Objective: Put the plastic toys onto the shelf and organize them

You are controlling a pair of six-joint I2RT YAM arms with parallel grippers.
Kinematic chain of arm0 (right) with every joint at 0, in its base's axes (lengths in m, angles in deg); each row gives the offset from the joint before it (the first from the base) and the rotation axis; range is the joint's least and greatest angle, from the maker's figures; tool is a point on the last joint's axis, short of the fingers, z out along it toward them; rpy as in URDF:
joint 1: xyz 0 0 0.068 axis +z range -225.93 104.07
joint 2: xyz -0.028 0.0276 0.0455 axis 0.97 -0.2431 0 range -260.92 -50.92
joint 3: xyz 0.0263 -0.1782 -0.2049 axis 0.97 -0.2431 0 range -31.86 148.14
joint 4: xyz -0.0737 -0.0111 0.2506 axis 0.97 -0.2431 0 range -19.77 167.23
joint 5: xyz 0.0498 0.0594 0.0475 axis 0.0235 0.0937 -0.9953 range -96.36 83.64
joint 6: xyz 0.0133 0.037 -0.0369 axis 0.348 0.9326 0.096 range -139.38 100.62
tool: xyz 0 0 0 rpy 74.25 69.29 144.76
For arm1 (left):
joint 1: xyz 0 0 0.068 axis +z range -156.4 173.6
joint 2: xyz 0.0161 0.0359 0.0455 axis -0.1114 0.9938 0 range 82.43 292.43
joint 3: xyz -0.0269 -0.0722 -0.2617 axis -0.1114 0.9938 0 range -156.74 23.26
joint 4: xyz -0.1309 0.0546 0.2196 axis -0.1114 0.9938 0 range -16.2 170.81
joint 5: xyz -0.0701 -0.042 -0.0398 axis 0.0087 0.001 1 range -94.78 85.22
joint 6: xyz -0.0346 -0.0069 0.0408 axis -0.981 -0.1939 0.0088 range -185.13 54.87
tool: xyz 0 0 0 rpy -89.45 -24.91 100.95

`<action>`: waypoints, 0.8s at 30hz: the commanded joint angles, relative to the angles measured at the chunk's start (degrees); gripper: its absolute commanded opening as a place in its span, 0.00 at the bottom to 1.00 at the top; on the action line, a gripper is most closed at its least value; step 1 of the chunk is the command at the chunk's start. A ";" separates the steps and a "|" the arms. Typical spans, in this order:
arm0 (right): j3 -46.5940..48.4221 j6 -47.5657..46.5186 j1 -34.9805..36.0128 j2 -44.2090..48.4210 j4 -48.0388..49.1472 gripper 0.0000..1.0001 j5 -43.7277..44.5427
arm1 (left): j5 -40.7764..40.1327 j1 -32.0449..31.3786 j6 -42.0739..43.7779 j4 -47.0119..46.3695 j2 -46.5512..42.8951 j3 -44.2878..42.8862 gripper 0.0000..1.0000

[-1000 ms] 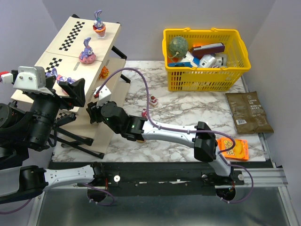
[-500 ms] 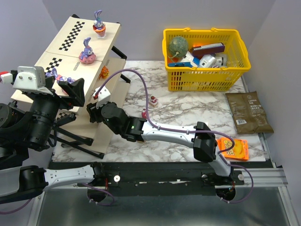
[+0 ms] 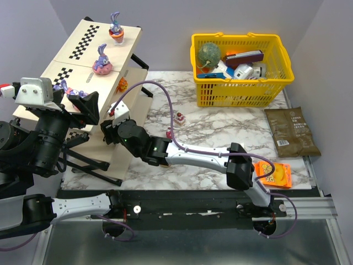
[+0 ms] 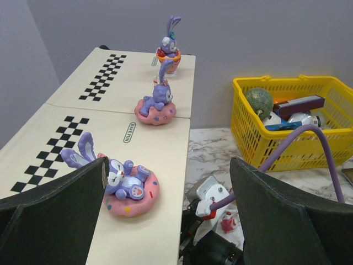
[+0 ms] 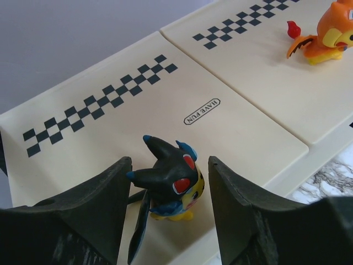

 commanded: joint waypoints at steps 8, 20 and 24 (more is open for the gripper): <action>2.87 0.79 0.45 0.85 -2.22 0.85 0.59 | -1.63 0.08 0.49 -0.80 0.13 0.29 0.99; -1.86 4.57 0.45 8.74 -4.68 0.89 -1.43 | -1.54 0.08 -0.38 0.25 0.05 0.20 0.99; -4.76 6.06 0.45 12.43 -5.29 0.89 -2.57 | -1.19 0.08 -0.91 0.78 -0.13 0.46 0.99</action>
